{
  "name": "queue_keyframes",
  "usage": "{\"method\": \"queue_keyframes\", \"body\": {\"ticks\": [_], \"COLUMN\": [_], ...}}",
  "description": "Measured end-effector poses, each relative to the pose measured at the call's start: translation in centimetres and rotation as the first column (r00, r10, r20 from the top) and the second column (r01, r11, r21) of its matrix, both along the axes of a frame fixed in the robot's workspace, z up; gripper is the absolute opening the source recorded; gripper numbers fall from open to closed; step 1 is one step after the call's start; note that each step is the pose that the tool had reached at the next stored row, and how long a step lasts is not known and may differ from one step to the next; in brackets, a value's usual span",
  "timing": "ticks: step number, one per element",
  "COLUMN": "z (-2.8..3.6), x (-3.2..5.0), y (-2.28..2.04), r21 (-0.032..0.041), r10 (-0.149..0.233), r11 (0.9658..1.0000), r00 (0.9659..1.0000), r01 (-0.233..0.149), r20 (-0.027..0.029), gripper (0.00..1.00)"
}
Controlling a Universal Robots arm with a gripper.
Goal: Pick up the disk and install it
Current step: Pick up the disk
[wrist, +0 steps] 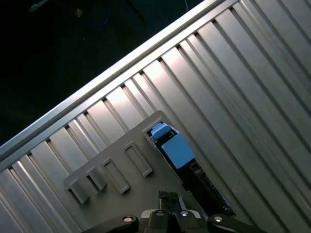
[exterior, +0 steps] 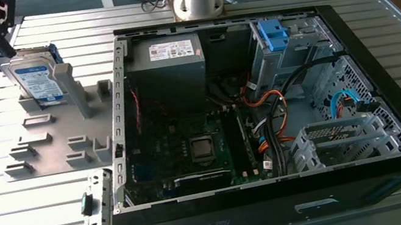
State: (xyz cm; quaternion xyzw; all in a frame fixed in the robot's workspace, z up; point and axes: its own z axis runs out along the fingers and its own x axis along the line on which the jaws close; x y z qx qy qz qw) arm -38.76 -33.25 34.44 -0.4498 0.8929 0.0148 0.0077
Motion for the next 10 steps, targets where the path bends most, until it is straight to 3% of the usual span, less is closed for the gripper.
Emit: {"method": "queue_keyframes", "body": {"ticks": [5, 10], "z": [0.00, 0.00], "x": [0.00, 0.00], "y": [0.00, 0.00], "r21": [0.0000, 0.0000], "r10": [0.056, 0.111], "r11": [0.9984, 0.9938], "r00": [0.9984, 0.9938], "r01": [-0.056, -0.111], "r20": [0.0000, 0.0000], "gripper": [0.11, 0.11]}}
